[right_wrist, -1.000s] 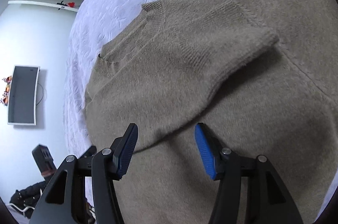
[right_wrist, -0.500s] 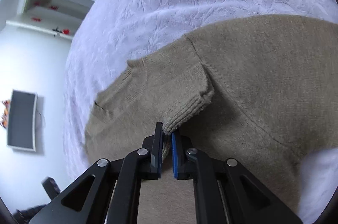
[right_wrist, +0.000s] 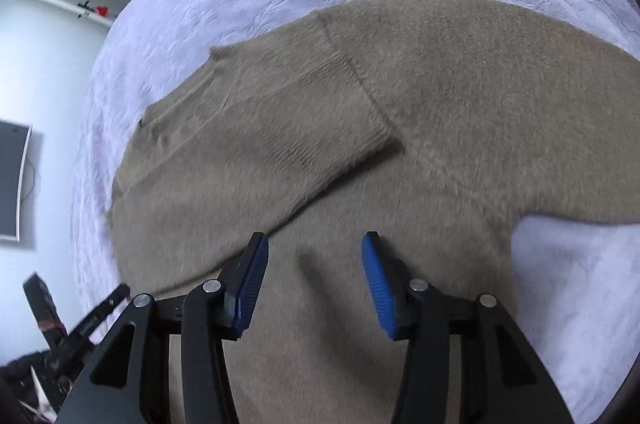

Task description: Fold small clothes

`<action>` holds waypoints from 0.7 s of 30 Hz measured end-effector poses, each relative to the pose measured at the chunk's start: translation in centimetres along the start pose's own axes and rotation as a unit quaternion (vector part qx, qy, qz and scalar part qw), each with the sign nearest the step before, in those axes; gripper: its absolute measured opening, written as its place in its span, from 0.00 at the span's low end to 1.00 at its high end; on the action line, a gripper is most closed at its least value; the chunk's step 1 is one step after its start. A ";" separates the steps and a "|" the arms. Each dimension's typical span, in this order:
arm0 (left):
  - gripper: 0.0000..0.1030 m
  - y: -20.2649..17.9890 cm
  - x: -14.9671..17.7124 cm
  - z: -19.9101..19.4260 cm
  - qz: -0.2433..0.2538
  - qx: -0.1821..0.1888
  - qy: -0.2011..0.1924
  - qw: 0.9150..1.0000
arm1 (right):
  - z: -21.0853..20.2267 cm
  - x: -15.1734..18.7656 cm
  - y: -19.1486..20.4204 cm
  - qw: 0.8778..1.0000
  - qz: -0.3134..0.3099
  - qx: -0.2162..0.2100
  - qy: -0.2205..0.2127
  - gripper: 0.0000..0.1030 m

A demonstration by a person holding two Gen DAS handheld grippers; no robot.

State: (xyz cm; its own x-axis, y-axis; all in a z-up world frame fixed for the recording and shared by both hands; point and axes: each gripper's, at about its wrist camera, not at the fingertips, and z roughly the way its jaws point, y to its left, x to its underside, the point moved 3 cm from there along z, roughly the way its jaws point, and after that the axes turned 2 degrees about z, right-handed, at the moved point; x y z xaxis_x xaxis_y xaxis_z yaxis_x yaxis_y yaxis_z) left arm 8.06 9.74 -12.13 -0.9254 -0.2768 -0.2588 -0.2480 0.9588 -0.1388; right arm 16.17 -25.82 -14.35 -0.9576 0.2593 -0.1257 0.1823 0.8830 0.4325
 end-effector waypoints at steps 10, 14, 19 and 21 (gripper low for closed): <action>0.08 -2.0 4.3 -0.9 0.020 0.001 0.039 0.999 | -0.5 6.2 2.0 0.997 -0.062 0.004 0.048 0.58; 0.12 -2.7 5.8 -0.7 0.020 0.007 0.067 0.998 | -0.7 7.5 2.6 0.996 -0.067 -0.002 0.060 0.58; 0.99 -3.6 6.5 -1.0 0.027 -0.014 0.068 0.997 | -1.2 8.3 2.6 0.995 -0.070 -0.005 0.067 0.58; 0.99 -4.0 6.6 -1.1 0.026 -0.008 0.071 0.997 | -1.3 8.4 2.7 0.995 -0.072 -0.007 0.067 0.58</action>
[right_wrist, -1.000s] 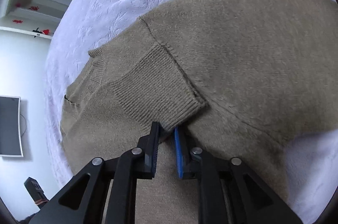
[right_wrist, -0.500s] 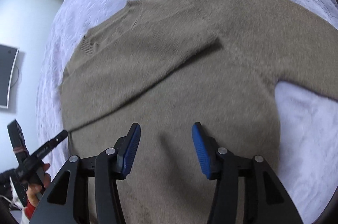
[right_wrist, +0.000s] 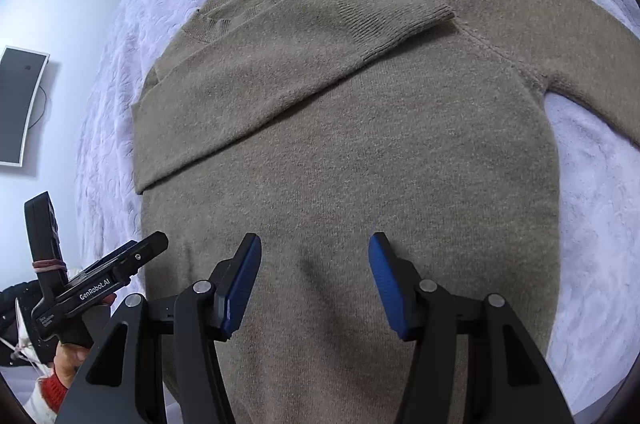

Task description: Fold small clothes

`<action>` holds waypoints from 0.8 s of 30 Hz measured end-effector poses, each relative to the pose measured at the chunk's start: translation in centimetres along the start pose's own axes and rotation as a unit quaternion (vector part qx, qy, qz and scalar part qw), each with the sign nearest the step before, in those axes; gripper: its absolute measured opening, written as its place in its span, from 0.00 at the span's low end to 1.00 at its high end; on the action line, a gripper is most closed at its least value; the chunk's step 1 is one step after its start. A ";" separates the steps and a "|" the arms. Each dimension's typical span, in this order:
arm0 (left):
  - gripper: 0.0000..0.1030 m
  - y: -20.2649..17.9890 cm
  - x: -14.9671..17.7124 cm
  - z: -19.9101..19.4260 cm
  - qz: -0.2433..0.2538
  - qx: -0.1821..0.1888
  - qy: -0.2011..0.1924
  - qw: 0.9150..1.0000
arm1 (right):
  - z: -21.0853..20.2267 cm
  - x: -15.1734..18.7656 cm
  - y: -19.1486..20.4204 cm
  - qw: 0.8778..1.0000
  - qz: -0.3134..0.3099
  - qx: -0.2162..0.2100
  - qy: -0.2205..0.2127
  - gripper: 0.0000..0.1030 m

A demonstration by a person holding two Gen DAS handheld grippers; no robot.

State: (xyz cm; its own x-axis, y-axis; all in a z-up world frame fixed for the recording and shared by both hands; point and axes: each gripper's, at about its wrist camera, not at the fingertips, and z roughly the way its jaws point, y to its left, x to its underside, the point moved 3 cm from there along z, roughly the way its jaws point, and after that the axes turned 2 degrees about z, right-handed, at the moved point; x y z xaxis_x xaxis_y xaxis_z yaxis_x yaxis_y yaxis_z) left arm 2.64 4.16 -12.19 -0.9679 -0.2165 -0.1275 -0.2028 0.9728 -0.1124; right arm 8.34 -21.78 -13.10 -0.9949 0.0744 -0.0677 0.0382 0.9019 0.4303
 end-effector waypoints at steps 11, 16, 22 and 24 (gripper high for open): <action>0.99 -4.8 -1.6 -0.2 0.027 -0.017 0.007 0.999 | -2.0 -0.4 -1.6 1.000 0.005 0.001 -0.012 0.63; 0.99 -8.1 -2.1 0.1 0.044 -0.019 0.008 0.999 | -3.1 -0.8 -3.6 1.000 0.021 0.002 -0.020 0.63; 0.99 -12.2 -2.8 1.0 0.070 -0.022 0.009 0.997 | -4.5 -1.3 -7.1 0.998 0.050 0.002 -0.034 0.63; 0.99 -14.0 -3.0 1.6 0.078 -0.023 0.013 0.997 | -5.0 -1.5 -8.4 0.997 0.059 0.000 -0.040 0.63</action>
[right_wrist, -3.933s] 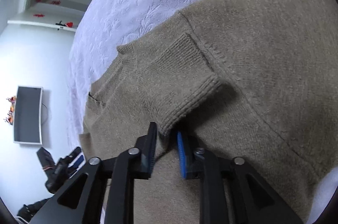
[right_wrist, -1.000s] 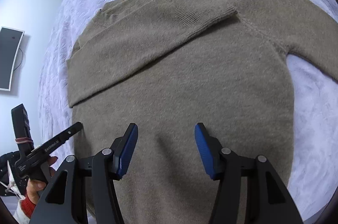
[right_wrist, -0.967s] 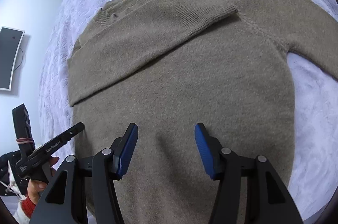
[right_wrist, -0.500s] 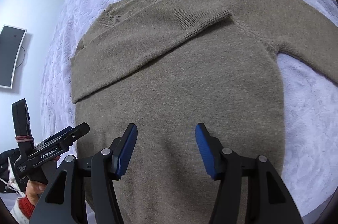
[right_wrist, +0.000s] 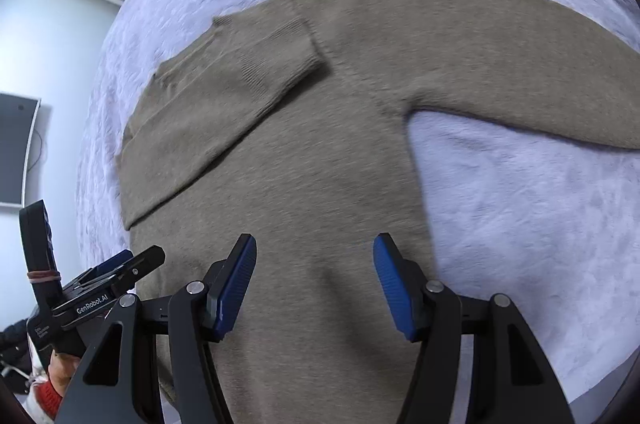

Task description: Fold small clothes

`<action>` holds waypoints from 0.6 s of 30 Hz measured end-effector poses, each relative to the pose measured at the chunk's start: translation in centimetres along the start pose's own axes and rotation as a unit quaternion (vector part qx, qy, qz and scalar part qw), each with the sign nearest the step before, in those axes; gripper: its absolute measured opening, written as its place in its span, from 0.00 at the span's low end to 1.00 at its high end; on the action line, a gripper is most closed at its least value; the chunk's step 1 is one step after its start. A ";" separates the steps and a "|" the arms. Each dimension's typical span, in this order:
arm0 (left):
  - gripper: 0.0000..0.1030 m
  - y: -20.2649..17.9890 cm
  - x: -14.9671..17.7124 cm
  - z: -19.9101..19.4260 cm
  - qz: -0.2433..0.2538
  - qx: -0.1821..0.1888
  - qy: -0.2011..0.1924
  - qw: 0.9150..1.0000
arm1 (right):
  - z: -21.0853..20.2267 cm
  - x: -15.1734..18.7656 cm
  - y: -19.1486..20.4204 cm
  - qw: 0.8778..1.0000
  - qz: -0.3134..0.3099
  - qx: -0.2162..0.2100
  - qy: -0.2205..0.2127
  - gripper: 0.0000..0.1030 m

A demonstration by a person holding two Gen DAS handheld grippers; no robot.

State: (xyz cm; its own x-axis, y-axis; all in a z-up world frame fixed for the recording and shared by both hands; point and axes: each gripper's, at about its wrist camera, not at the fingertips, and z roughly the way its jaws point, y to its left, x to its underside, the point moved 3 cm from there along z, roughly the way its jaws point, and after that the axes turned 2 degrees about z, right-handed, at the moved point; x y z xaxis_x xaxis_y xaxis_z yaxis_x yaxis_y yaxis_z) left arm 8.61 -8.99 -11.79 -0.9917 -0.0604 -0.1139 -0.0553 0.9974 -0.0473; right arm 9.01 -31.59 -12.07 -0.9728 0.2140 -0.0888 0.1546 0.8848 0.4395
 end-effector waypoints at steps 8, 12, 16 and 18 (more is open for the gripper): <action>0.99 -6.6 -1.4 1.6 0.045 0.016 0.007 0.999 | -1.8 -0.9 -6.1 0.997 0.072 -0.019 -0.026 0.63; 0.99 -9.5 -2.1 2.2 0.060 0.022 0.006 0.998 | -3.0 -1.5 -10.1 0.990 0.129 -0.027 -0.049 0.63; 0.99 -11.6 -2.9 2.8 0.070 0.024 0.005 0.997 | -4.7 -2.4 -15.0 0.976 0.196 -0.035 -0.087 0.63; 0.99 -12.6 -3.3 3.2 0.075 0.024 0.001 0.997 | -5.4 -2.8 -17.5 0.966 0.231 -0.038 -0.108 0.63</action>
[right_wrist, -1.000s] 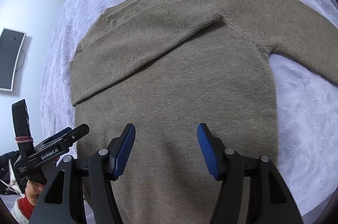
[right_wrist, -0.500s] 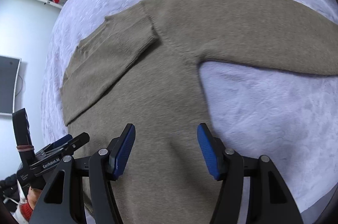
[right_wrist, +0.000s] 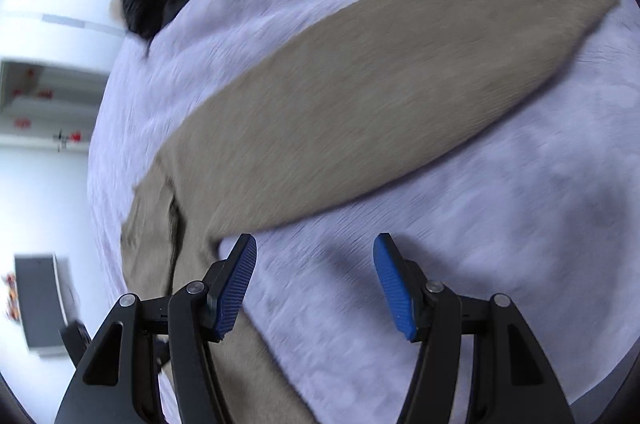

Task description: Fold small clothes

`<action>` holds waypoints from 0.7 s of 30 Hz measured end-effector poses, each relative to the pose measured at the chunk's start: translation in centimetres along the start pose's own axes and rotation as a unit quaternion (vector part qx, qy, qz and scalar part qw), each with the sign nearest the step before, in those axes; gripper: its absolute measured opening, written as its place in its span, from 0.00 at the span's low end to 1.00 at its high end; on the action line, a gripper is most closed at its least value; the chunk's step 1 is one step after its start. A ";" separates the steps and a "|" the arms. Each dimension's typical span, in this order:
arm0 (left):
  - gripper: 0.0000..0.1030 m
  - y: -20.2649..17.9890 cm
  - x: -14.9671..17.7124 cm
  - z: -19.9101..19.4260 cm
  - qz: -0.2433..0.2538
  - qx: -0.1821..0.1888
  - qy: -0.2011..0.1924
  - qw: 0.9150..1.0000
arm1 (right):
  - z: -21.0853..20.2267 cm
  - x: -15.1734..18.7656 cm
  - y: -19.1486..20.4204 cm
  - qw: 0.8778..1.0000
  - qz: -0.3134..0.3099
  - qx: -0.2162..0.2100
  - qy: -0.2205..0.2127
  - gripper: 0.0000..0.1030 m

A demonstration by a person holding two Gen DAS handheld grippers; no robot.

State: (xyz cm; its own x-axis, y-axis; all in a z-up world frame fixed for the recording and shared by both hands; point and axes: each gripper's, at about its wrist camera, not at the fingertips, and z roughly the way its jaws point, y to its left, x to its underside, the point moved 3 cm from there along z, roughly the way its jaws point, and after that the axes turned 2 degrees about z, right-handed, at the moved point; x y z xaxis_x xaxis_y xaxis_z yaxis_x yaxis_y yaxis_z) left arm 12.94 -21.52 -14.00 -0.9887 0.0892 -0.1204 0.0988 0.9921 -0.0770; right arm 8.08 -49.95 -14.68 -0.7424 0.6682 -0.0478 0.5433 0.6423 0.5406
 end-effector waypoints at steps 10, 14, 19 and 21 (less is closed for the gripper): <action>0.99 -3.6 -0.9 4.5 0.011 -0.019 0.000 1.000 | -0.3 -5.9 -6.9 0.983 0.147 -0.083 -0.067 0.63; 0.99 -4.4 -1.3 5.7 0.008 -0.027 0.005 1.000 | -0.1 -6.9 -6.8 0.979 0.155 -0.111 -0.073 0.63; 0.99 -4.2 -1.7 7.2 -0.011 -0.020 0.041 0.999 | -0.1 -7.8 -6.1 0.972 0.170 -0.143 -0.073 0.40; 0.99 -4.7 -2.4 7.2 -0.009 -0.016 0.047 0.999 | -0.3 -8.3 -5.8 0.968 0.174 -0.165 -0.072 0.14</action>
State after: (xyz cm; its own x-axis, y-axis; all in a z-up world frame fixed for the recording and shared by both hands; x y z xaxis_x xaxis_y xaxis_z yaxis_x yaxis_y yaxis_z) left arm 15.67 -27.00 -20.47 -0.9967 0.0773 -0.0251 0.0784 0.9958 -0.0475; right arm 10.98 -59.29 -17.20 -0.4609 0.8837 0.0815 0.5777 0.2291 0.7834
